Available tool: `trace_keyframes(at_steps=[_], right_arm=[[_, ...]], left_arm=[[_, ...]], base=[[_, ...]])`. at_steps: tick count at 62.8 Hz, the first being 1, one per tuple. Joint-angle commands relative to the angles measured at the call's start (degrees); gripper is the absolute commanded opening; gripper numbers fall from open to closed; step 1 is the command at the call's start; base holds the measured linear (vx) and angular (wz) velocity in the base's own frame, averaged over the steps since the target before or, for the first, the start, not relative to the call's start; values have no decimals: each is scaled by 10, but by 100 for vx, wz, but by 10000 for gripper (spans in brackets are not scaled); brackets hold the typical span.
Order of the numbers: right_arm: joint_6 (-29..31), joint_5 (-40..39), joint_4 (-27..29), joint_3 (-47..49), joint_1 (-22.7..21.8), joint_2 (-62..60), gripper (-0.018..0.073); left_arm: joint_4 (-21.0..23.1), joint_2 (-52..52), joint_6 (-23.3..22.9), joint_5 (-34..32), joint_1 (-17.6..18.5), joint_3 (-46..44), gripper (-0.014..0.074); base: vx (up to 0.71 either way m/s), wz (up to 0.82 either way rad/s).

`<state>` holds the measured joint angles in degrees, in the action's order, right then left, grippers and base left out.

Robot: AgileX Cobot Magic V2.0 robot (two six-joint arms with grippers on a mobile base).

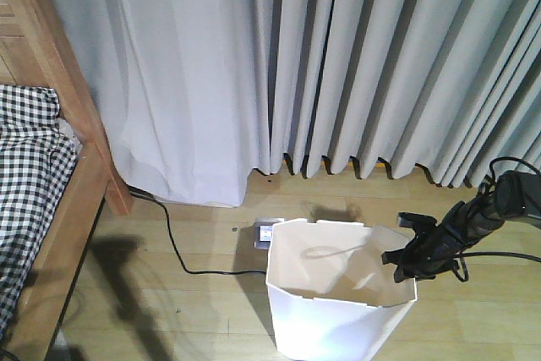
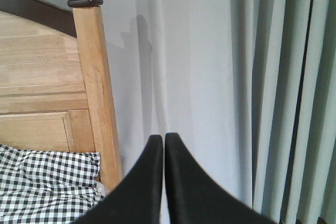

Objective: Move trash bin to bedside with robot
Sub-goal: 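Set the bin down on the floor and open the right gripper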

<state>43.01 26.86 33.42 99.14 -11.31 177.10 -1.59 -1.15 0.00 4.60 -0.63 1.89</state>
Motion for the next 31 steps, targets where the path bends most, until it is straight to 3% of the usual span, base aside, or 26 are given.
trace_keyframes(at_steps=[1,18,31], right_arm=[[-5,17,-3,8,-1,-37,327],[-8,12,-39,8,-2,-58,593],[-19,73,-46,8,-2,-65,594]], left_arm=[[5,-4,-8,-42,4,7,-6],[5,-4,-8,-42,4,7,-6],[5,-4,-8,-42,4,7,-6]], base=[[0,0],[0,0],[0,0]])
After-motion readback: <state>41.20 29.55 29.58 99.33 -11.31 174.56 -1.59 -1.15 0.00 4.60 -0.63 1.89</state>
